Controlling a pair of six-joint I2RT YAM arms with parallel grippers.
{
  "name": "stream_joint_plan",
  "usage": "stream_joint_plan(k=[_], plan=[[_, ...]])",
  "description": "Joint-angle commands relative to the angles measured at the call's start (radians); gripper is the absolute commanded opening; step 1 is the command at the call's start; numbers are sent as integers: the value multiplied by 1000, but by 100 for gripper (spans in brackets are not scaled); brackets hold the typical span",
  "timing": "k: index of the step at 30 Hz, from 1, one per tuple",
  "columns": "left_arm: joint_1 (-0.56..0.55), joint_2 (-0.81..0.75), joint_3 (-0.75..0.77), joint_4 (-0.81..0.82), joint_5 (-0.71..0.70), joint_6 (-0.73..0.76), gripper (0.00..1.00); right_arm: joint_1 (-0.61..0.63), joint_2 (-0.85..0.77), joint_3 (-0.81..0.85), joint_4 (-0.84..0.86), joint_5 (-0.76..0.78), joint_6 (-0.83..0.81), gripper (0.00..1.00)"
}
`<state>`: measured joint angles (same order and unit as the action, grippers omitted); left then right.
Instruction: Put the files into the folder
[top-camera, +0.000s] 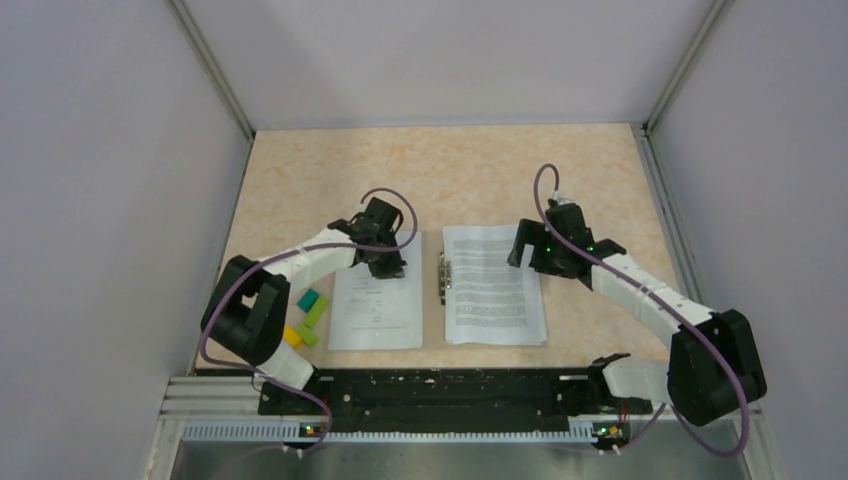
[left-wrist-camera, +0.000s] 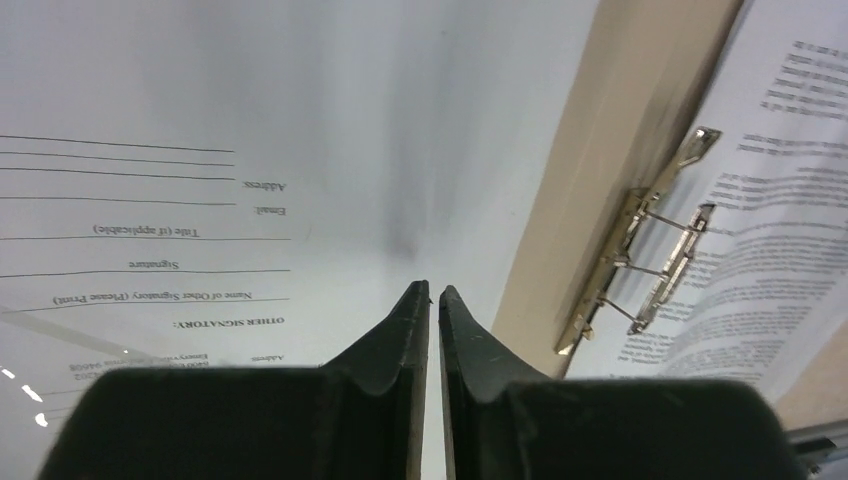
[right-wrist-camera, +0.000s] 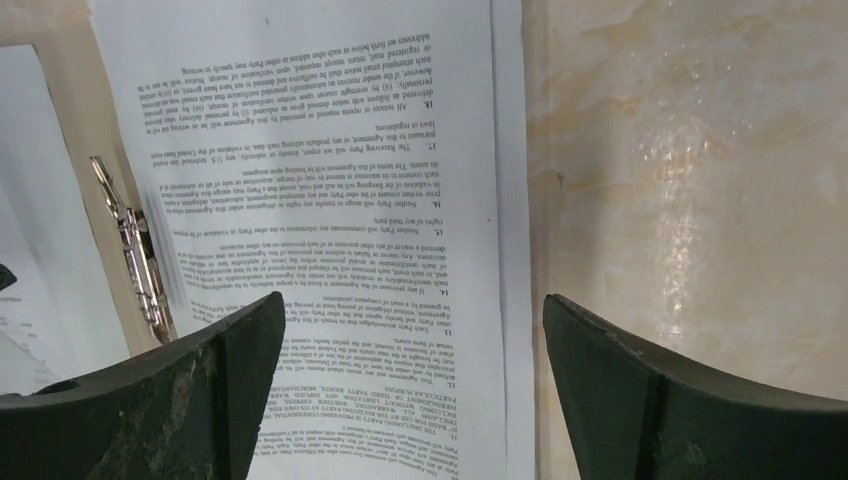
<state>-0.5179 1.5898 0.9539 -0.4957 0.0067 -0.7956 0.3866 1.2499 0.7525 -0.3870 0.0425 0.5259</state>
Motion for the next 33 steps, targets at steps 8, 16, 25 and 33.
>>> stream_joint_plan(k=[8,16,25,33], plan=[[-94,-46,2,54,155,-6,19,-14,-34,-121,152,-108,68,99],[-153,7,-17,108,165,-46,14,-12,5,-114,162,-46,47,99],[-158,65,-16,108,143,-60,0,34,73,-70,146,85,32,99],[-157,85,-21,109,137,-67,0,58,96,-62,177,74,34,99]])
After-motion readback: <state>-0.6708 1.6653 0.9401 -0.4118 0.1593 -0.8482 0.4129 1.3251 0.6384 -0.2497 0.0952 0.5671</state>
